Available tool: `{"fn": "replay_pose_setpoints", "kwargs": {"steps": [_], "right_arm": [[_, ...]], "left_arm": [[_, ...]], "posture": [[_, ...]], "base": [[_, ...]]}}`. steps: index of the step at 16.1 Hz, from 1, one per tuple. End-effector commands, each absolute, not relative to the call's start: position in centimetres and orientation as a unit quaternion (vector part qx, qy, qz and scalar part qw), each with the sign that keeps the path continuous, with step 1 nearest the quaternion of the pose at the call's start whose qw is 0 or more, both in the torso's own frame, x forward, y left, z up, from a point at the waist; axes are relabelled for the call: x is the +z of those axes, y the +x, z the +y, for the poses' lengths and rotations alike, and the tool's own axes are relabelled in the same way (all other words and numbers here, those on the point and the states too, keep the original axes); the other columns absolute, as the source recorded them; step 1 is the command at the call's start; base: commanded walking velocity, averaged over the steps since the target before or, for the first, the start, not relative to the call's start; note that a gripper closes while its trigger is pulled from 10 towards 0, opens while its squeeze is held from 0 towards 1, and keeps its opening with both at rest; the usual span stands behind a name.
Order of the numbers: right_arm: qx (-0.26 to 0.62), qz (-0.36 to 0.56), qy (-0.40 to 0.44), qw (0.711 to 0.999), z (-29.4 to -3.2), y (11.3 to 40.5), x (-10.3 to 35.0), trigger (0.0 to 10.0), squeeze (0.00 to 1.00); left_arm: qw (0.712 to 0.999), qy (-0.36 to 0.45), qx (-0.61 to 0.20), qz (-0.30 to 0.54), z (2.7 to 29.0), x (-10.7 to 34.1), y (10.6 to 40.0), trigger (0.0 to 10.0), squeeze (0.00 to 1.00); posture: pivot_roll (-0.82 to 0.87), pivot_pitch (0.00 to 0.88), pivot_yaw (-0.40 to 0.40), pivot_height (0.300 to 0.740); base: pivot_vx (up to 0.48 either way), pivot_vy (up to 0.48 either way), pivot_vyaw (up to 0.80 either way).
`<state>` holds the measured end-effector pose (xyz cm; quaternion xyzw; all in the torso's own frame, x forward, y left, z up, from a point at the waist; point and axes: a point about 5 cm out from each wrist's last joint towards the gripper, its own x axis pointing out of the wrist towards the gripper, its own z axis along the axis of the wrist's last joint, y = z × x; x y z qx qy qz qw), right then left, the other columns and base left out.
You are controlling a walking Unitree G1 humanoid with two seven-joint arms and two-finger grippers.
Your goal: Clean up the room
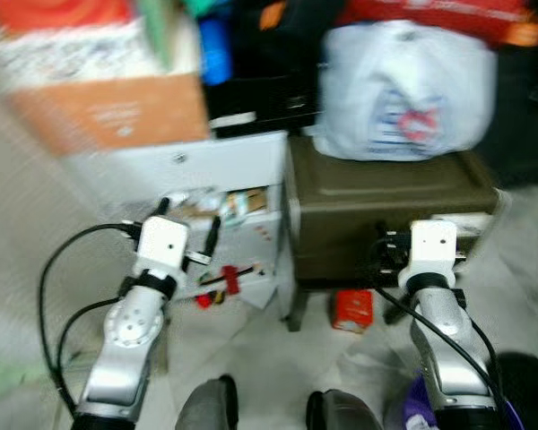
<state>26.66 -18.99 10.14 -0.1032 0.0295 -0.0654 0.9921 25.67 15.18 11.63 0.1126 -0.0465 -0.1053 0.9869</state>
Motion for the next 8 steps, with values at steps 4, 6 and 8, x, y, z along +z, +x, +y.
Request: {"fn": "replay_pose_setpoints", "kwargs": {"steps": [4,6,8], "right_arm": [[-0.068,0.028,-0.107,0.992,-19.4,25.1,10.49,10.0,0.0],[-0.068,0.032,-0.104,0.992,-19.38,25.3,10.35,10.0,0.0],[-0.066,0.03,-0.101,0.992,-19.14,25.59,10.61,10.0,0.0]], "left_arm": [[0.987,0.117,-0.099,-0.042,15.6,11.87,24.58,10.0,0.0],[0.989,0.11,-0.095,-0.04,15.57,11.87,24.82,10.0,0.0],[0.989,0.106,-0.098,-0.04,15.38,12.0,25.0,10.0,0.0]], "posture": [[-0.08,0.17,0.035,0.74],[-0.08,0.163,0.034,0.74],[-0.09,0.157,0.036,0.74]], "base": [[0.0,0.0,0.8],[0.0,0.0,0.4],[0.0,0.0,0.0]]}}
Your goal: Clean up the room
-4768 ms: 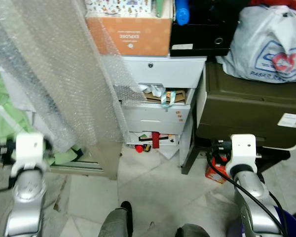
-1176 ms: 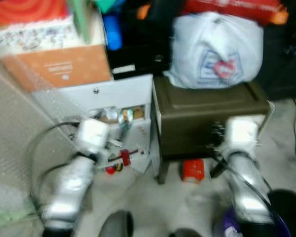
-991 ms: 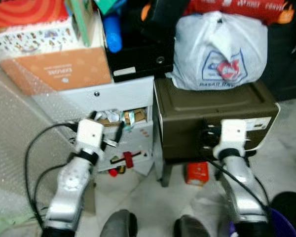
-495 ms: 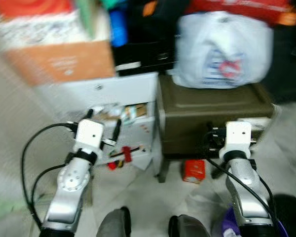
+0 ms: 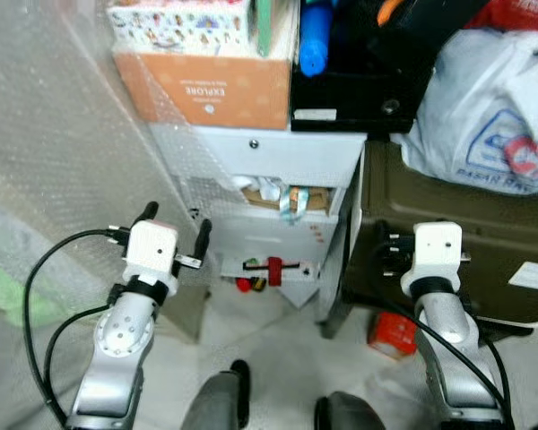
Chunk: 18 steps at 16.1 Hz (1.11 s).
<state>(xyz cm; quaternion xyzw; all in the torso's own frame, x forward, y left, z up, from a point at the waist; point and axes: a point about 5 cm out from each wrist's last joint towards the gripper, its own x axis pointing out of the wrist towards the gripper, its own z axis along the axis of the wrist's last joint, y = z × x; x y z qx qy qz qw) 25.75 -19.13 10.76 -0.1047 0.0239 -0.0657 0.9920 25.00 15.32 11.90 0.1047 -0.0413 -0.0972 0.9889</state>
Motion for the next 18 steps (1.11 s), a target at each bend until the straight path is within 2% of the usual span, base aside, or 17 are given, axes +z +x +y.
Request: {"fn": "replay_pose_setpoints", "kwargs": {"steps": [1,10,18], "right_arm": [[-0.065,0.03,-0.1,0.992,-19.08,25.66,10.64,10.0,0.0],[-0.062,0.037,-0.096,0.993,-19.03,25.66,10.37,10.0,0.0],[-0.062,0.033,-0.092,0.993,-18.86,26.02,10.55,10.0,0.0]], "left_arm": [[0.989,0.104,-0.102,-0.038,15.3,11.98,25.01,10.0,0.0],[0.989,0.097,-0.109,-0.033,15.07,11.75,25.13,10.0,0.0],[0.991,0.102,-0.077,-0.037,15.81,12.02,25.5,10.0,0.0]], "posture": [[-0.09,0.156,0.036,0.74],[-0.09,0.153,0.036,0.74],[-0.08,0.172,0.046,0.74]], "base": [[0.0,0.0,0.0],[0.0,-0.301,0.0],[0.0,0.0,0.0]]}}
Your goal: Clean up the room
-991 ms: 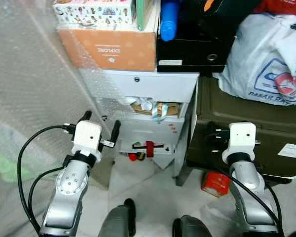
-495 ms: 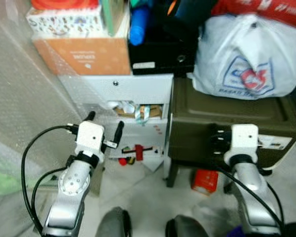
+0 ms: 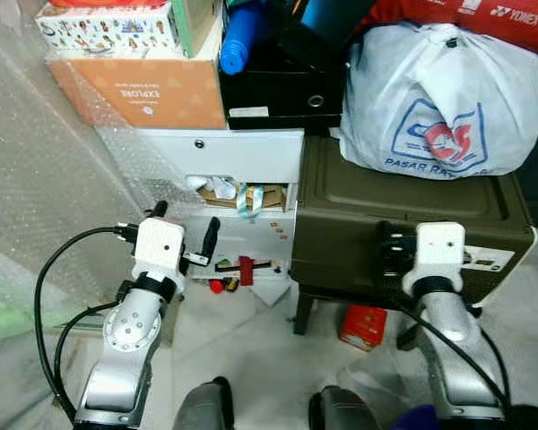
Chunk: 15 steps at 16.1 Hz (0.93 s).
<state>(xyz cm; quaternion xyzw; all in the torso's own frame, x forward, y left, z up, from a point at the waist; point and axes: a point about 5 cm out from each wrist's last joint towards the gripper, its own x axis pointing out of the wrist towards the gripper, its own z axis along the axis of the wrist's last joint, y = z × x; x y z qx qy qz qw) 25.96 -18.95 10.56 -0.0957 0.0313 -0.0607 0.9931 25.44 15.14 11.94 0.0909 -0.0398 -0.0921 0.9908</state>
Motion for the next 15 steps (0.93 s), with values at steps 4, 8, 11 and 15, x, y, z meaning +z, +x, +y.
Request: {"fn": "replay_pose_setpoints", "kwargs": {"steps": [4,8,11,15], "right_arm": [[-0.052,0.004,-0.11,0.993,-18.7,26.5,11.7,10.0,0.0],[-0.032,-0.03,-0.102,0.994,-18.0,27.4,13.0,10.0,0.0],[-0.016,-0.051,-0.102,0.993,-17.1,28.1,13.9,10.0,0.0],[-0.019,-0.046,-0.105,0.993,-17.1,28.0,13.2,10.0,0.0]], "left_arm": [[0.992,0.097,-0.051,-0.055,16.0,13.1,25.9,10.0,0.0],[0.991,0.108,-0.019,-0.073,16.3,13.8,26.2,10.0,0.0],[0.99,0.111,-0.02,-0.08,16.2,13.7,26.6,10.0,0.0],[0.991,0.109,-0.027,-0.072,15.6,12.6,26.9,10.0,0.0]], "posture": [[-0.08,0.21,0.04,0.74],[-0.08,0.195,0.048,0.74],[-0.08,0.164,0.05,0.74],[-0.08,0.069,0.047,0.74]], "base": [[0.0,0.0,0.2],[0.0,0.0,0.8],[0.0,0.0,0.8],[0.0,0.0,0.8]]}}
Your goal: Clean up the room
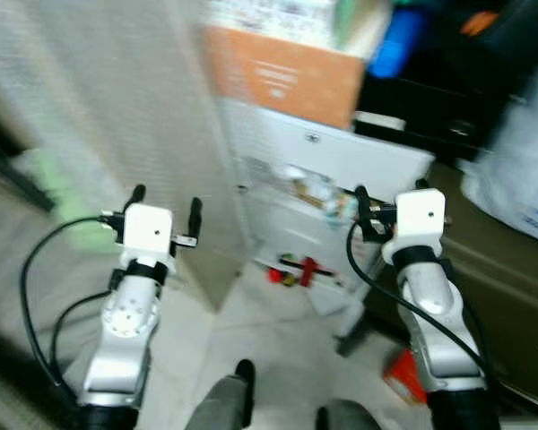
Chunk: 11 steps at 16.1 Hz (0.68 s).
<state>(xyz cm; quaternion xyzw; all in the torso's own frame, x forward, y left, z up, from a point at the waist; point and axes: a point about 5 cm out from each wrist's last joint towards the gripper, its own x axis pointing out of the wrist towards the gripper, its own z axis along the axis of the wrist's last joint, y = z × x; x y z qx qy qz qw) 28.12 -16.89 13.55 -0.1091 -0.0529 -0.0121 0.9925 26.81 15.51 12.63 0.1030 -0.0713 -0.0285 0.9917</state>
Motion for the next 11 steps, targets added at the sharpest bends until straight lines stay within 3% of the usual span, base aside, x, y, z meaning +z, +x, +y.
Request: {"fn": "replay_pose_setpoints", "kwargs": {"steps": [1,11], "right_arm": [[-0.018,-0.044,-0.104,0.993,-17.2,27.9,13.0,10.0,0.0],[-0.001,-0.039,-0.113,0.993,-17.3,27.1,12.4,10.0,0.0]], "left_arm": [[0.991,0.109,-0.026,-0.071,15.4,12.4,26.8,10.0,0.0],[0.989,0.121,-0.03,-0.079,15.0,12.0,25.6,10.0,0.0]], "posture": [[-0.08,0.053,0.047,0.74],[-0.09,0.091,0.02,0.74]], "base": [[0.0,0.0,0.8],[0.0,0.0,0.8]]}}
